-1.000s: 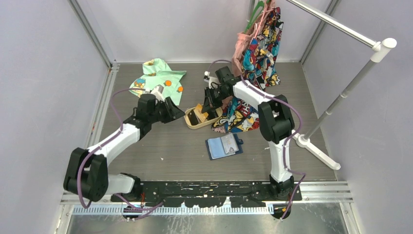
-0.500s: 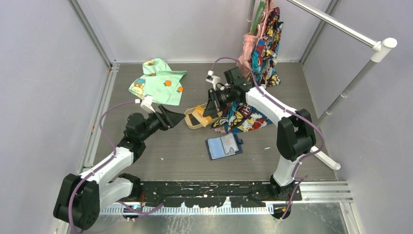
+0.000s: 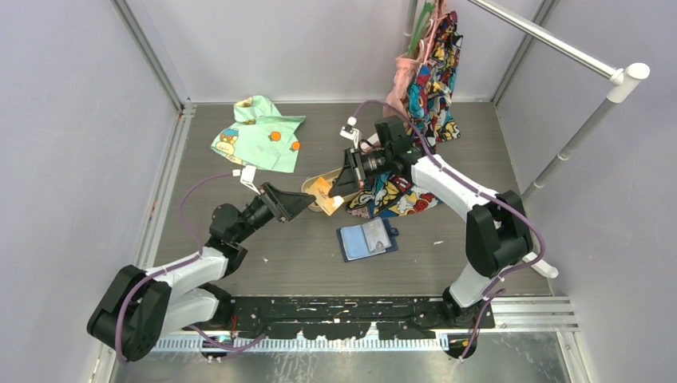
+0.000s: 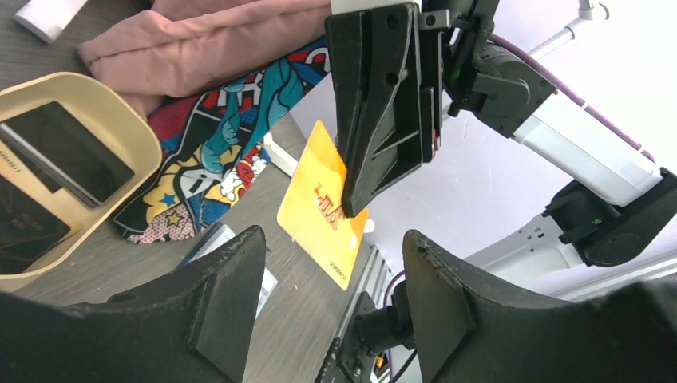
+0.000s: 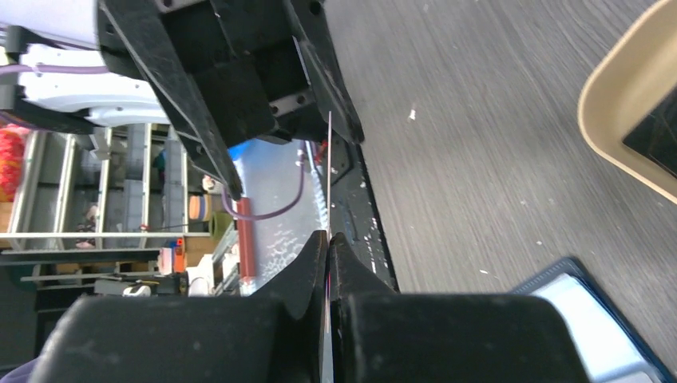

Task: Put the credit cards into the card holder
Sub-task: Pick up the credit card from the storage box.

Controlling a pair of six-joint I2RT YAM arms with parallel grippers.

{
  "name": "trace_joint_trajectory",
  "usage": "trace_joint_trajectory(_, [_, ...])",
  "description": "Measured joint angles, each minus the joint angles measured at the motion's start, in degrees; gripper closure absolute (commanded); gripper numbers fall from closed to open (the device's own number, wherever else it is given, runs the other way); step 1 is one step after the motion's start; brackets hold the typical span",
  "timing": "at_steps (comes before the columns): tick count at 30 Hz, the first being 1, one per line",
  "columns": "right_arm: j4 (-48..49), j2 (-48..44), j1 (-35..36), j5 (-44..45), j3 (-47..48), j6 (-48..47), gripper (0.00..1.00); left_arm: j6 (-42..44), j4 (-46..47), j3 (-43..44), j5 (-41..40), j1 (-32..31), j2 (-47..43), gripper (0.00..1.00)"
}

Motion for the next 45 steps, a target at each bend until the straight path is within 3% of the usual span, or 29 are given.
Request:
trace_joint_trajectory(6, [8.1, -1.9, -0.3, -4.0, -0.7, 8.8, 0.99, -0.1, -0.3, 0.2, -1.5, -2.1, -2.4, 0.4])
trace_joint_trajectory(13, [13.1, -3.1, -0.4, -6.0, -1.0, 14.2, 0.99, -0.3, -1.7, 2.3, -2.5, -3.6, -3.6, 0.58])
trace_joint_trajectory(14, [13.6, -3.1, -0.4, -6.2, -1.2, 14.6, 0.99, -0.3, -1.8, 3.1, -2.4, -3.7, -3.5, 0.62])
trace_joint_trajectory(15, [13.9, -3.3, -0.3, -6.4, -1.4, 14.9, 0.99, -0.4, -1.8, 3.8, -2.5, -3.8, -3.3, 0.74])
trace_joint_trajectory(16, [14.1, -3.4, -0.3, -6.4, -1.6, 15.2, 0.99, -0.4, -1.8, 4.6, -2.4, -4.0, -3.1, 0.94])
trace_joint_trajectory(18, [14.6, -3.6, 0.0, -6.8, -1.9, 15.5, 0.98, -0.5, -1.7, 6.1, -2.3, -4.3, -2.5, 1.0])
trace_joint_trajectory(22, [14.2, -4.0, -0.3, -7.8, -2.0, 14.5, 0.66, -0.5, -1.9, 6.8, -1.3, -4.3, -1.4, 1.0])
trace_joint_trajectory(25, [6.2, -4.0, -1.2, -7.8, -0.4, 7.6, 0.42, 1.0, -3.4, 7.3, 1.4, -4.4, -2.0, 1.0])
trace_joint_trajectory(28, [-6.4, -4.0, -2.4, -6.4, 3.7, -4.1, 0.33, 4.8, -9.7, 8.3, 5.1, -4.4, -4.2, 1.0])
trace_joint_trajectory(33, [-22.2, -4.9, -4.0, -3.3, 7.5, -24.0, 0.33, 12.2, -21.2, 13.2, 13.2, -4.4, -6.3, 1.0])
trace_joint_trajectory(39, [-32.3, -6.3, -2.5, -3.1, 6.1, -40.8, 0.4, 17.0, -26.3, 19.1, 21.1, -6.8, 0.3, 1.0])
trace_joint_trajectory(45, [-36.3, -7.5, -1.1, -4.0, 5.2, -47.1, 0.63, 20.2, -29.4, 21.4, 22.9, -10.1, 5.1, 1.0])
